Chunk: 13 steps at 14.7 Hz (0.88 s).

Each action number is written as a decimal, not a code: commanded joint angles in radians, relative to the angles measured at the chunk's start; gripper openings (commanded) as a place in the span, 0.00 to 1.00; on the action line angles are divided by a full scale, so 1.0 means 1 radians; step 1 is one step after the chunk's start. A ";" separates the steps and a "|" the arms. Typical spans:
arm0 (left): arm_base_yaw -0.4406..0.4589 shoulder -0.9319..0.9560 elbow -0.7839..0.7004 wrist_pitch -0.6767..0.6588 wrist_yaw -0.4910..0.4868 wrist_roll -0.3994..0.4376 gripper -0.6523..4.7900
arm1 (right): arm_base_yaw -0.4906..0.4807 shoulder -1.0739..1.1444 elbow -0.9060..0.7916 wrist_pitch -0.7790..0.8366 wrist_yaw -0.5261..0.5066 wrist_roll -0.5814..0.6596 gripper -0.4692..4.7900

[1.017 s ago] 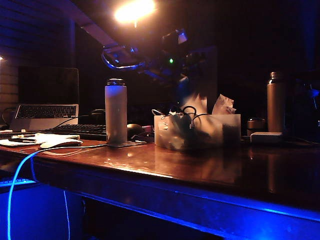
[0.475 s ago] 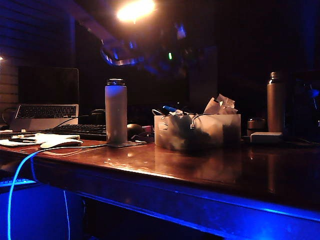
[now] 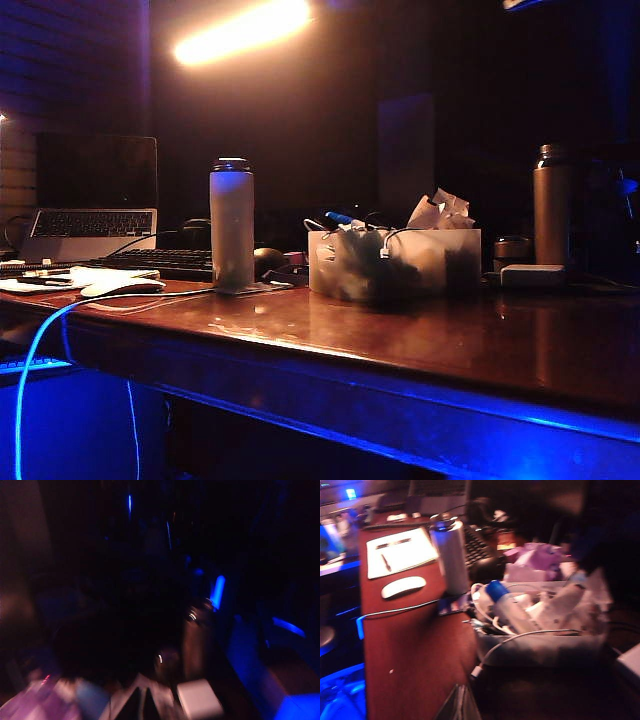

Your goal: Pick up the liquid glue and place it into the translucent box.

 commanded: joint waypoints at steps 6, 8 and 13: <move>-0.170 -0.532 0.005 -0.752 -0.181 0.172 0.11 | 0.001 -0.299 -0.170 -0.004 0.014 -0.043 0.09; -0.262 -0.630 0.002 -0.946 -0.280 0.137 0.11 | 0.001 -0.427 -0.295 -0.015 0.016 -0.040 0.09; -0.507 -0.916 -0.157 -1.094 -0.576 -0.043 0.11 | 0.001 -0.740 -0.558 -0.008 0.091 -0.037 0.09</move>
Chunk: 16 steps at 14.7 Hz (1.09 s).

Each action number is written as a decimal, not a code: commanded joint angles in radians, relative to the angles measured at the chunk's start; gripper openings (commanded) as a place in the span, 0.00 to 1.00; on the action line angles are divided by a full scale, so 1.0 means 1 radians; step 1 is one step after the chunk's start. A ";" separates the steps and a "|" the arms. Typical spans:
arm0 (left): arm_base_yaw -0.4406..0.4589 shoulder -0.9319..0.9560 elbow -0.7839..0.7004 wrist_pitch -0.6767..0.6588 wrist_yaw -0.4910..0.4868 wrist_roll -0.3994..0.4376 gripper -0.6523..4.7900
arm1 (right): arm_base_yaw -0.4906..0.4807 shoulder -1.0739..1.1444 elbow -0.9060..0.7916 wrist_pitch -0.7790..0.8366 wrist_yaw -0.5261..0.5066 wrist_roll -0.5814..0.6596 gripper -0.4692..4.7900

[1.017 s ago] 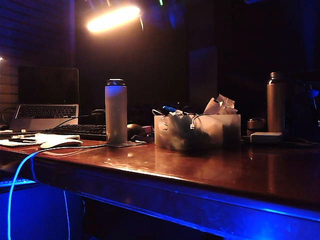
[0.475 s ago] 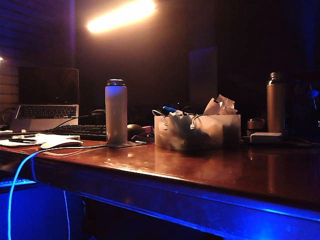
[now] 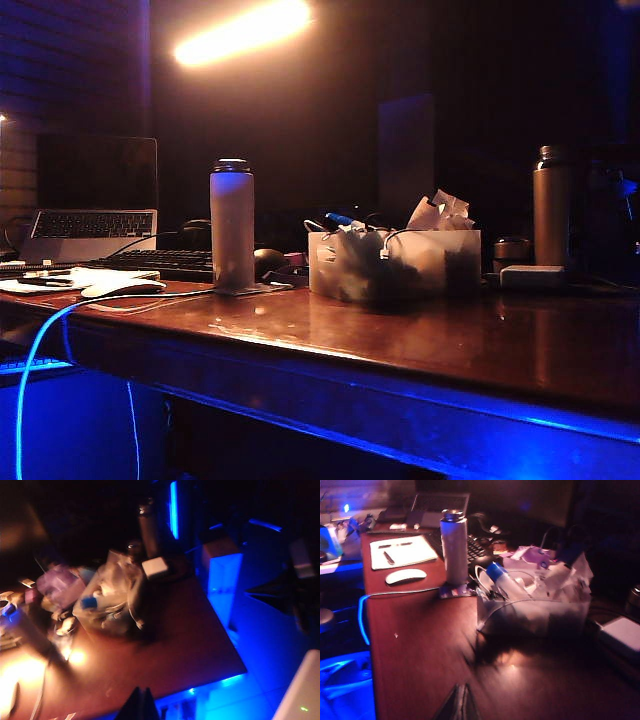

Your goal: Pick up the liquid glue and place it into the translucent box.

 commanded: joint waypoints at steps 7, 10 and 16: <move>-0.080 -0.515 -0.962 0.453 -0.017 -0.110 0.11 | 0.000 -0.215 -0.277 -0.029 0.191 0.117 0.09; -0.080 -0.554 -1.333 0.834 0.167 -0.110 0.11 | 0.000 -0.214 -0.283 -0.036 0.232 0.117 0.09; -0.080 -0.517 -1.760 1.358 0.410 -0.106 0.11 | 0.000 -0.214 -0.365 -0.074 0.243 0.117 0.09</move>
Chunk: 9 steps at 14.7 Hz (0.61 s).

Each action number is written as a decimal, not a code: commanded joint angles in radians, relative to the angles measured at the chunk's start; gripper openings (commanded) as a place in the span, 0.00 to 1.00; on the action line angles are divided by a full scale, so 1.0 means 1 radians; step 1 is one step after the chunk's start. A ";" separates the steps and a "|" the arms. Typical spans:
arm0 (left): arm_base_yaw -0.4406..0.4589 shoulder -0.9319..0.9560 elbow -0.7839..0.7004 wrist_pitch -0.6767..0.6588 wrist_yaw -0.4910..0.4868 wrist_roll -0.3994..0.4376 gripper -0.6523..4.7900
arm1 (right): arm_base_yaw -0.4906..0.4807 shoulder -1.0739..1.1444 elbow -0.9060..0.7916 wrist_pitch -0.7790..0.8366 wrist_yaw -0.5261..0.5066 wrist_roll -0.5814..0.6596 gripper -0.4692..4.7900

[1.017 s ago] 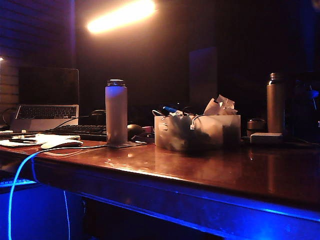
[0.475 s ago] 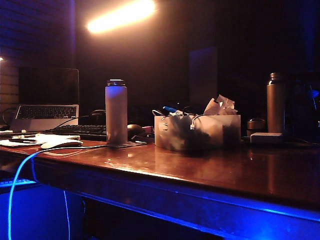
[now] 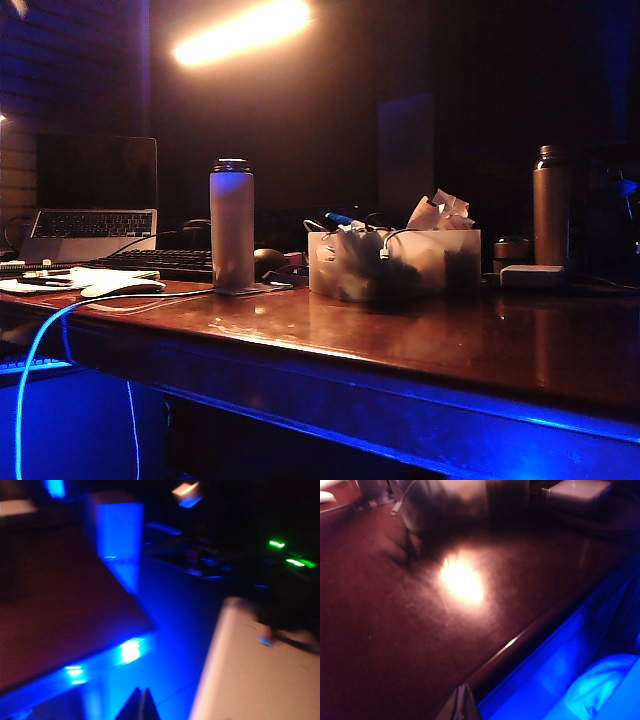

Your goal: Pick up the liquid glue and place it into the translucent box.

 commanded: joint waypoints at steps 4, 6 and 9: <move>-0.001 0.000 -0.235 0.258 0.068 0.003 0.11 | 0.000 0.001 -0.006 -0.001 0.003 0.002 0.09; -0.001 0.000 -0.250 0.270 0.038 0.013 0.11 | 0.000 0.001 -0.006 -0.001 0.003 0.002 0.09; 0.000 0.000 -0.250 0.295 -0.009 0.113 0.11 | 0.000 0.001 -0.006 -0.001 0.003 0.002 0.09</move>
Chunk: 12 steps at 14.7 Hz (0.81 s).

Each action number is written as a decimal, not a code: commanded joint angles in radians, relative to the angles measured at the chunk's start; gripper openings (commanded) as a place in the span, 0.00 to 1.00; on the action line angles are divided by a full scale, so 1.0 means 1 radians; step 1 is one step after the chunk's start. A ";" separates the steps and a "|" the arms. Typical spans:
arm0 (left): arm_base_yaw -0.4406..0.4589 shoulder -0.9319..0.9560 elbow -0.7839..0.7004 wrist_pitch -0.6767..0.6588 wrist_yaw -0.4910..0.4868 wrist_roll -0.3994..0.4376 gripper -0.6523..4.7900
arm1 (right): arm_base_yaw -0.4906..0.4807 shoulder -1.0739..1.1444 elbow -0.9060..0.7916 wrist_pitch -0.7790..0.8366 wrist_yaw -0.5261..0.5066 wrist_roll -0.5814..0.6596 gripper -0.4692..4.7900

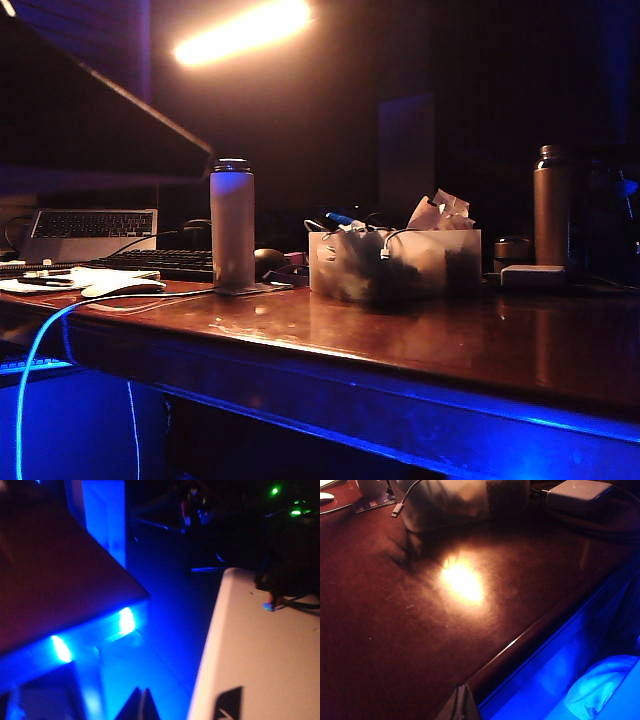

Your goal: Pick up the liquid glue and place it into the translucent box.

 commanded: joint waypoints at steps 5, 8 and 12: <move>0.061 -0.155 -0.108 0.105 -0.169 0.057 0.11 | -0.001 0.001 -0.004 -0.003 0.005 0.002 0.09; 0.331 -0.242 -0.146 0.083 -0.043 -0.051 0.11 | 0.000 0.001 -0.004 -0.004 0.002 0.002 0.09; 0.604 -0.439 -0.146 -0.016 0.004 -0.064 0.11 | -0.001 0.001 -0.004 -0.005 0.010 0.002 0.09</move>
